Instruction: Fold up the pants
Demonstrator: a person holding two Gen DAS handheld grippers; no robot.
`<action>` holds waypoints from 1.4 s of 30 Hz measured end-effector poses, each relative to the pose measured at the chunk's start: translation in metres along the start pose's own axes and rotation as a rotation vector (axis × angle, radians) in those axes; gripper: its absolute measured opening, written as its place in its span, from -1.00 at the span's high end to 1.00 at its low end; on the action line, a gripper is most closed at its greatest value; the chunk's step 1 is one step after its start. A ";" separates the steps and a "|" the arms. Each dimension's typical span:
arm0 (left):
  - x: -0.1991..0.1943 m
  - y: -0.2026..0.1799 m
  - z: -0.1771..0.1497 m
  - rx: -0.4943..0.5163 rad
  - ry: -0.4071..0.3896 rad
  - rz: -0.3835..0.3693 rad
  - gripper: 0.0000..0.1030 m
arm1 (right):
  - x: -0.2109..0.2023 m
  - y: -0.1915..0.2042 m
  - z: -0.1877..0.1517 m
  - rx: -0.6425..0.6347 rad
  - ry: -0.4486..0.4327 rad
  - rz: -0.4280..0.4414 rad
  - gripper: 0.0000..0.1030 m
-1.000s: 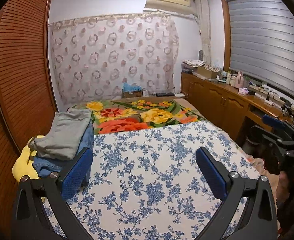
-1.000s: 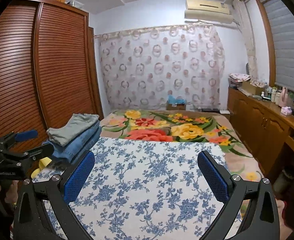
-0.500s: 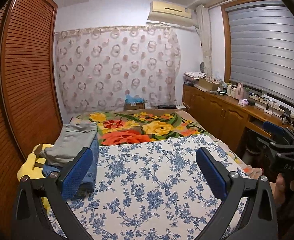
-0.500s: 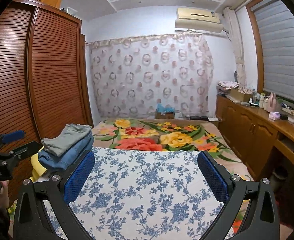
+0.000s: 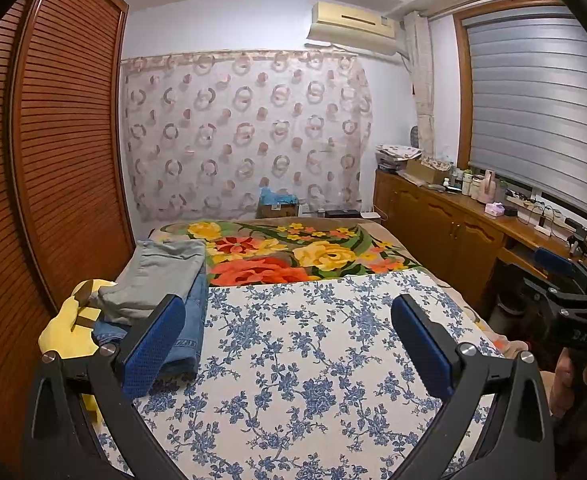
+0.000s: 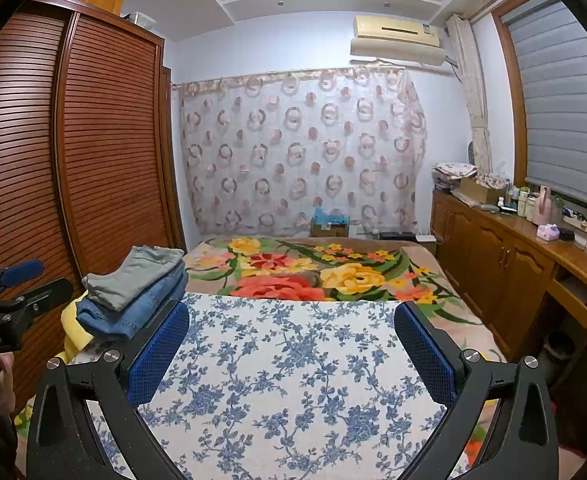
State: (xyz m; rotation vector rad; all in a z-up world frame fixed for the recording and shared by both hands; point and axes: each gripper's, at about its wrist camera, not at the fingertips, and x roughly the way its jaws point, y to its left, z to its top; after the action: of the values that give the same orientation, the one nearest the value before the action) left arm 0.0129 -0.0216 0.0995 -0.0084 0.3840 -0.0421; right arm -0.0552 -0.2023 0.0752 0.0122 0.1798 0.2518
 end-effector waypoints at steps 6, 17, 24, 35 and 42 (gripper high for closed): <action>0.000 0.001 0.000 0.001 0.000 0.000 -1.00 | 0.001 -0.002 -0.001 0.000 0.002 0.002 -0.99; 0.002 0.004 -0.002 -0.001 0.001 0.006 -1.00 | 0.000 -0.004 -0.001 0.000 0.003 0.005 -0.98; 0.002 0.005 -0.003 -0.002 -0.001 0.009 -1.00 | -0.001 -0.006 -0.001 -0.001 0.002 0.005 -0.99; 0.003 0.008 -0.004 -0.002 -0.002 0.008 -1.00 | -0.001 -0.006 -0.001 -0.001 0.004 0.006 -0.99; 0.003 0.008 -0.004 -0.002 -0.003 0.009 -1.00 | -0.001 -0.006 -0.001 -0.002 0.004 0.006 -0.99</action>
State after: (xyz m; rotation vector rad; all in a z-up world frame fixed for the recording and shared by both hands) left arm 0.0150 -0.0136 0.0948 -0.0087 0.3815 -0.0327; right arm -0.0548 -0.2084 0.0738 0.0099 0.1831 0.2578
